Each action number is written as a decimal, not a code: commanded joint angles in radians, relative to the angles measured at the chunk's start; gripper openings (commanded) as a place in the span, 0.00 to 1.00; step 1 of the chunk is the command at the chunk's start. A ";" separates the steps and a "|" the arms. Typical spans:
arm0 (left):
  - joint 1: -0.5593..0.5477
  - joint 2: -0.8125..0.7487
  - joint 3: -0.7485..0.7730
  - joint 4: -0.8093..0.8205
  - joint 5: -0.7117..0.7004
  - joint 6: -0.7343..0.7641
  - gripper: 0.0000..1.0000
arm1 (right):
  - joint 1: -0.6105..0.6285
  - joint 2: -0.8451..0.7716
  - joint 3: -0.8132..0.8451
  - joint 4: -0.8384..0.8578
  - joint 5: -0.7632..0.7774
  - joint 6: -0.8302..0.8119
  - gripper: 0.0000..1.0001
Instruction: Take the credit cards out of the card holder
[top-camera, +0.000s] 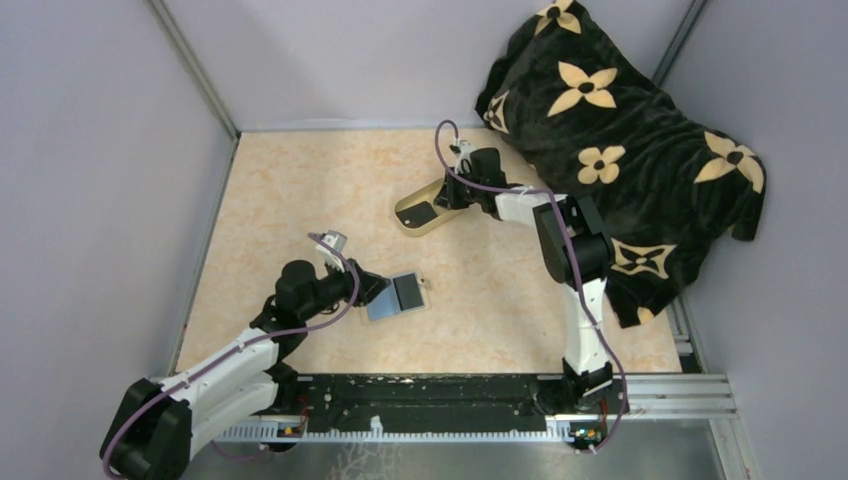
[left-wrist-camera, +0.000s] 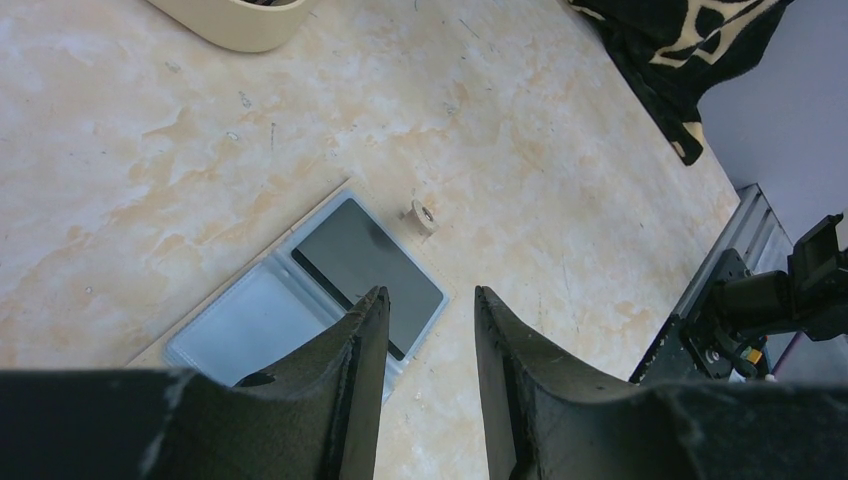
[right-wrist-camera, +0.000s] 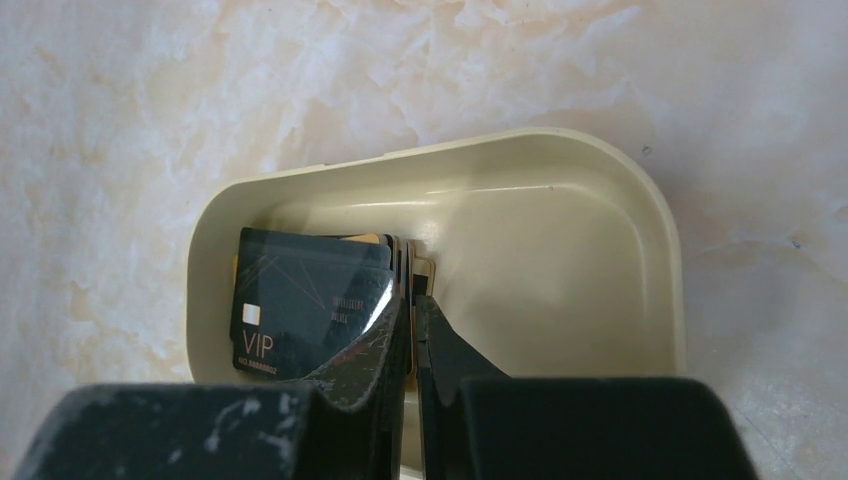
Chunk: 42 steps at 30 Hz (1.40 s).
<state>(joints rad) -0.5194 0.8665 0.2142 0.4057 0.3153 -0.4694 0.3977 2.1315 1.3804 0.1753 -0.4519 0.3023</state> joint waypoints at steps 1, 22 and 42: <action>0.004 0.003 0.008 0.041 0.013 0.020 0.43 | 0.025 -0.038 0.064 -0.050 0.077 -0.066 0.07; 0.005 0.001 0.001 0.045 0.001 0.035 0.42 | 0.063 0.003 0.149 -0.120 0.107 -0.127 0.07; 0.005 -0.004 0.000 0.038 0.000 0.037 0.42 | 0.089 0.062 0.194 -0.171 0.118 -0.149 0.07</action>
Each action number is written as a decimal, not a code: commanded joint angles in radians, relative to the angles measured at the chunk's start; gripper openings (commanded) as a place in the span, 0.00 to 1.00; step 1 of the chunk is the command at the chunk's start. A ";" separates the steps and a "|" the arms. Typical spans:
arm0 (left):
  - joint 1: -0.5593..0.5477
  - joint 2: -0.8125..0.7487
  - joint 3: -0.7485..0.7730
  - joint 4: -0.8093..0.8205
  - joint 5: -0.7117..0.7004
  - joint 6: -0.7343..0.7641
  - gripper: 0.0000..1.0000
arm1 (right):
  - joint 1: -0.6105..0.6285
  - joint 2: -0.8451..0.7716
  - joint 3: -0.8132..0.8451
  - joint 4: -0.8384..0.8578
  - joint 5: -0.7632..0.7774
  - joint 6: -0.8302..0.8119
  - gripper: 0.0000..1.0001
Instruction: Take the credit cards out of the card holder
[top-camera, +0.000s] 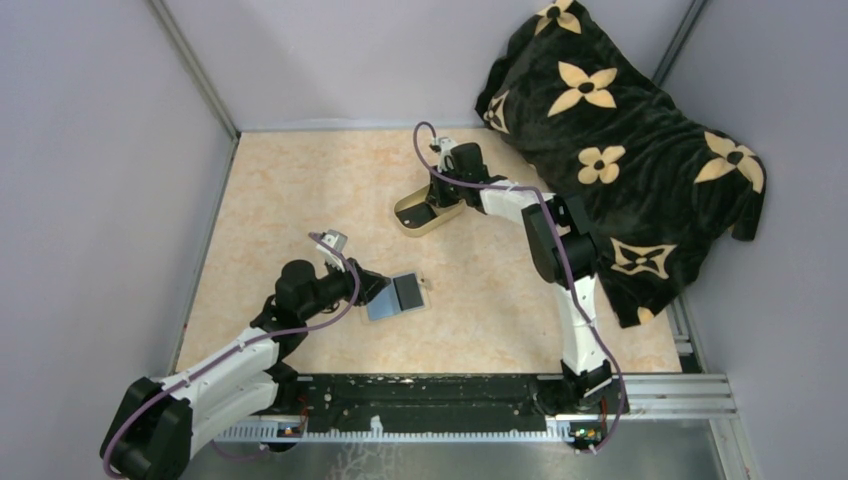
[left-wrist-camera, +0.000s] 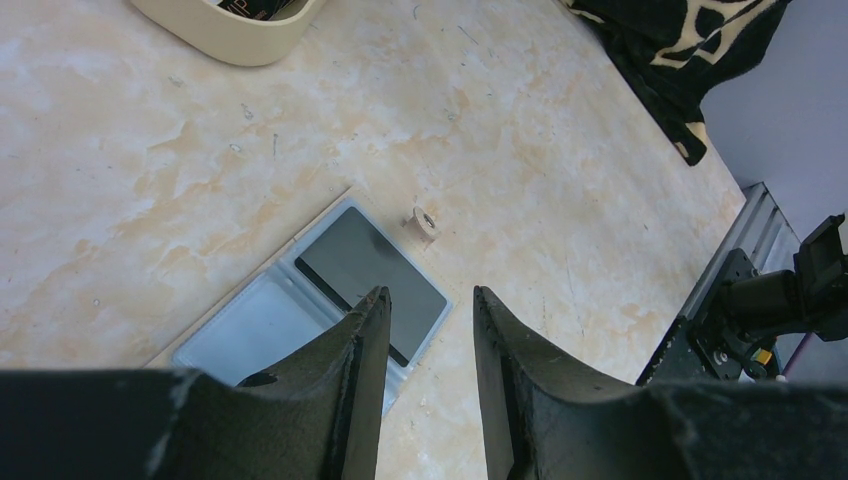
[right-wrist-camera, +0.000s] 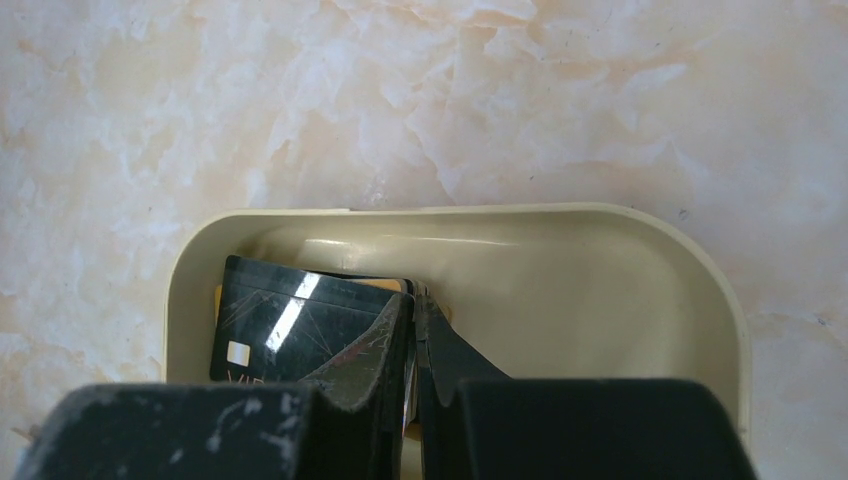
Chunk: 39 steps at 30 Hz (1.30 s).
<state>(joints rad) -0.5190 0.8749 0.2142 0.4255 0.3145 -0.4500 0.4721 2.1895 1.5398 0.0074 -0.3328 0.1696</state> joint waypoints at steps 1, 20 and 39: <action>0.004 -0.013 -0.001 0.018 0.001 0.018 0.42 | 0.015 0.003 0.034 -0.003 -0.003 -0.015 0.07; 0.004 0.026 -0.014 0.053 0.009 0.010 0.44 | 0.028 -0.187 -0.138 0.213 -0.002 0.034 0.10; 0.003 0.289 -0.072 0.199 0.078 -0.099 0.45 | 0.248 -0.611 -0.767 0.394 0.147 0.078 0.13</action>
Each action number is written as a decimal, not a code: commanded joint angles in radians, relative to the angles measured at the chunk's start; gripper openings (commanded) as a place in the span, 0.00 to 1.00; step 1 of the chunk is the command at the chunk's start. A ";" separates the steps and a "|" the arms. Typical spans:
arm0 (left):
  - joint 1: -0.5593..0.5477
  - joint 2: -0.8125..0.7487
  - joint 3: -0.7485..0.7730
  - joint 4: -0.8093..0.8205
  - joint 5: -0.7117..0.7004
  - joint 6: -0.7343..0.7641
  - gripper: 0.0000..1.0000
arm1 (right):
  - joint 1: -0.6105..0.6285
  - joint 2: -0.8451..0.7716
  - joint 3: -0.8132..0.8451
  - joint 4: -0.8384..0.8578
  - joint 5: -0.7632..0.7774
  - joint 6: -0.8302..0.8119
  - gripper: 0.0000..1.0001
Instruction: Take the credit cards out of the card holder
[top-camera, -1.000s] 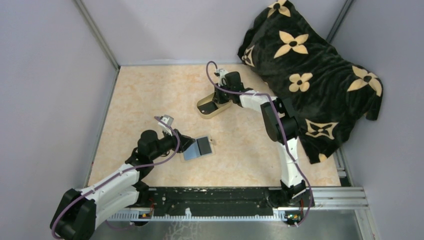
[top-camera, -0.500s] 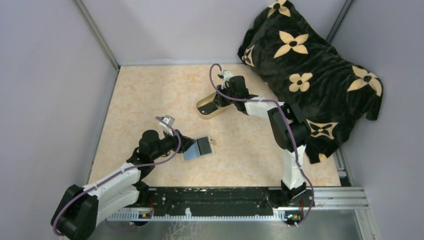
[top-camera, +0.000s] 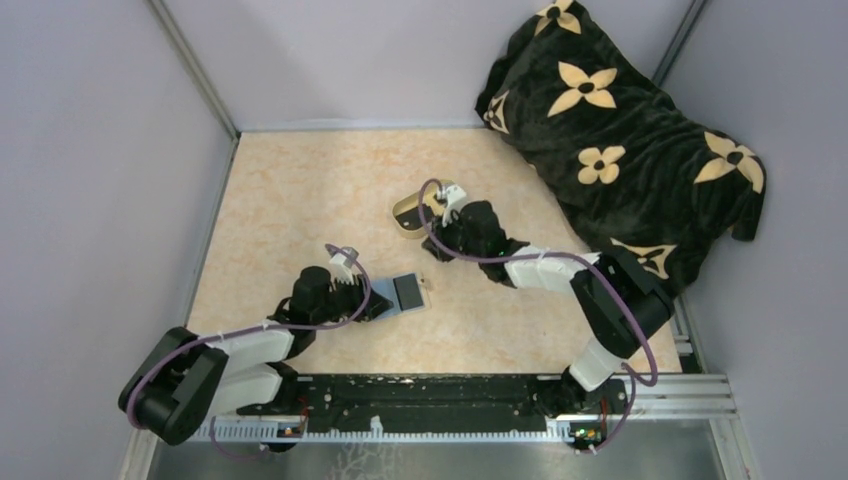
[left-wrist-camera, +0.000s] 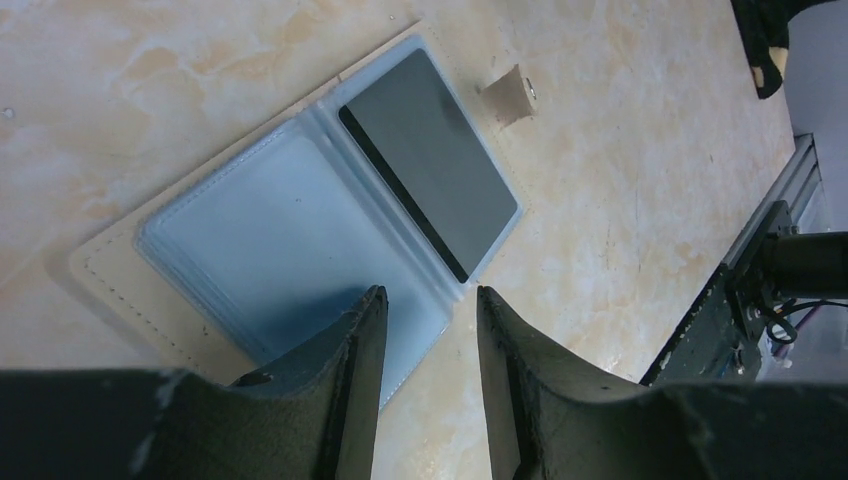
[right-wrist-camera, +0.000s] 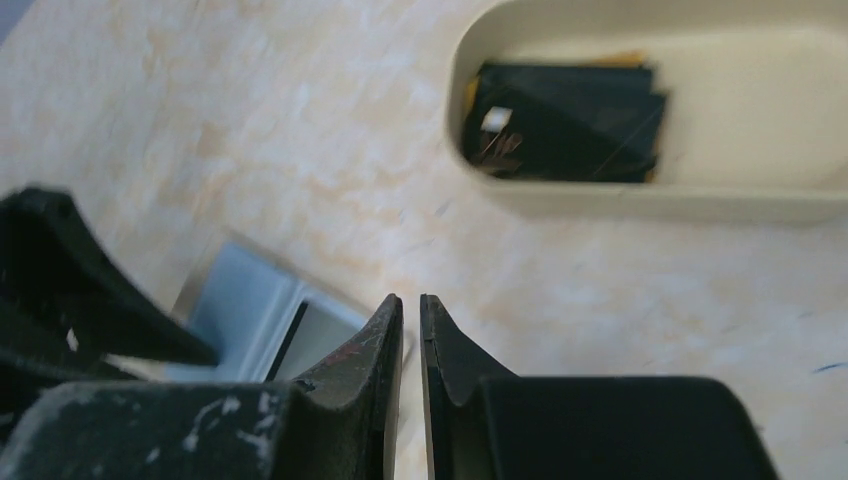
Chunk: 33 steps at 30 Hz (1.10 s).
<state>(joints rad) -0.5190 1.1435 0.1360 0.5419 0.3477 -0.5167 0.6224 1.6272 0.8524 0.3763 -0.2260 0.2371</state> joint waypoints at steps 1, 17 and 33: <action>0.003 0.027 0.019 0.073 0.049 -0.029 0.45 | 0.119 -0.045 -0.093 0.027 0.034 0.019 0.13; 0.002 0.153 0.064 0.082 0.005 -0.047 0.44 | 0.166 0.061 -0.187 0.079 0.008 0.059 0.13; 0.002 0.310 0.092 0.272 0.085 -0.144 0.43 | 0.166 0.035 -0.228 0.098 -0.012 0.090 0.12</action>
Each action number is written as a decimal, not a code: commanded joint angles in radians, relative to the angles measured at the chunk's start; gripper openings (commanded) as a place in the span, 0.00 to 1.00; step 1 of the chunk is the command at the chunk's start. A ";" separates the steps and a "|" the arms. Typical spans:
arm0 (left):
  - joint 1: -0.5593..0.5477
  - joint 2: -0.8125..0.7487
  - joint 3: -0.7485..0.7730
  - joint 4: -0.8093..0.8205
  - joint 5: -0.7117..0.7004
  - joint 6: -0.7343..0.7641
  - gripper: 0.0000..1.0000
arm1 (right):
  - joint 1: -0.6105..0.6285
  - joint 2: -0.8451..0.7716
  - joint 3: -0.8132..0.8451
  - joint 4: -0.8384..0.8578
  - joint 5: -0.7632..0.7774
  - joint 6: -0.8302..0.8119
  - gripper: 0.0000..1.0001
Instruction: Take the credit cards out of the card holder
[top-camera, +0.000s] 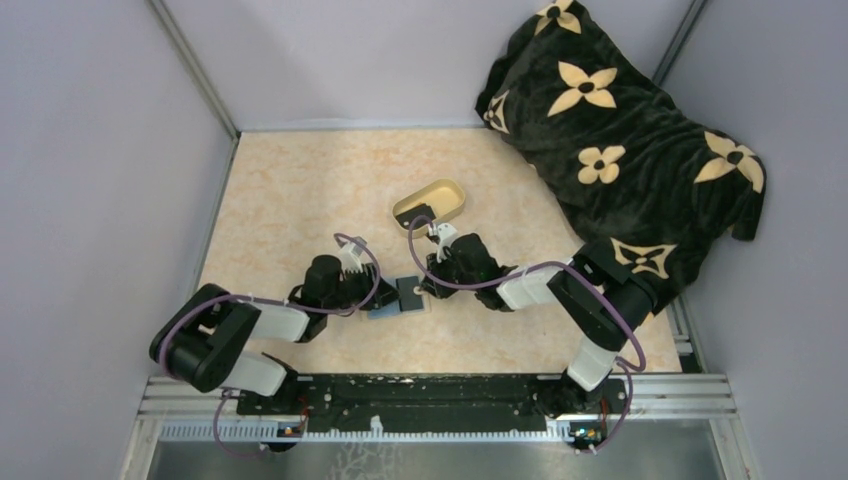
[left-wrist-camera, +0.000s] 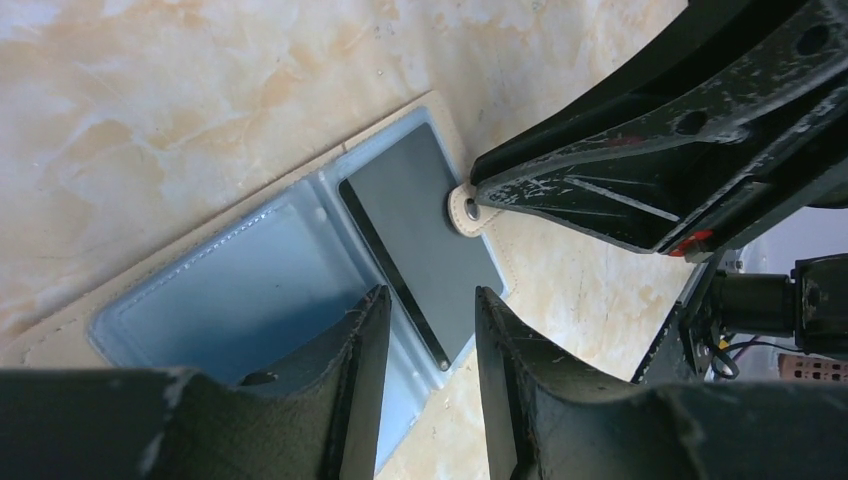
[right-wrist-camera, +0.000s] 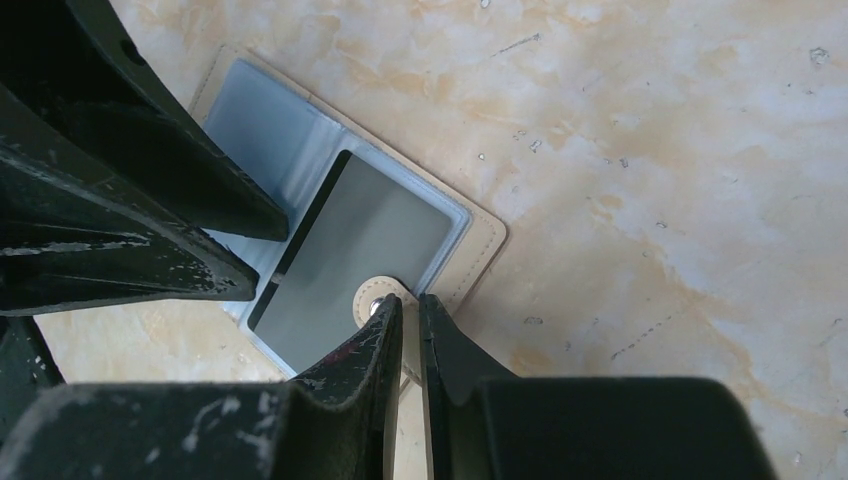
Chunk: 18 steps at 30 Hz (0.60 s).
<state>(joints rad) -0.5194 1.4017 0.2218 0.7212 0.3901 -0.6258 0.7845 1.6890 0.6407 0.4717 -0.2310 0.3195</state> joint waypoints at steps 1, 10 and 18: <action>0.003 0.066 0.003 0.100 0.045 -0.038 0.43 | 0.005 -0.027 -0.017 0.001 -0.005 0.008 0.13; 0.004 0.118 -0.011 0.113 0.043 -0.049 0.43 | 0.004 -0.025 -0.016 0.002 -0.001 0.006 0.12; 0.004 0.145 -0.022 0.198 0.070 -0.080 0.43 | 0.004 -0.006 -0.009 0.009 -0.012 0.011 0.12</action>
<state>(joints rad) -0.5144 1.5127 0.2142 0.8543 0.4244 -0.6846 0.7845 1.6878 0.6346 0.4797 -0.2298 0.3260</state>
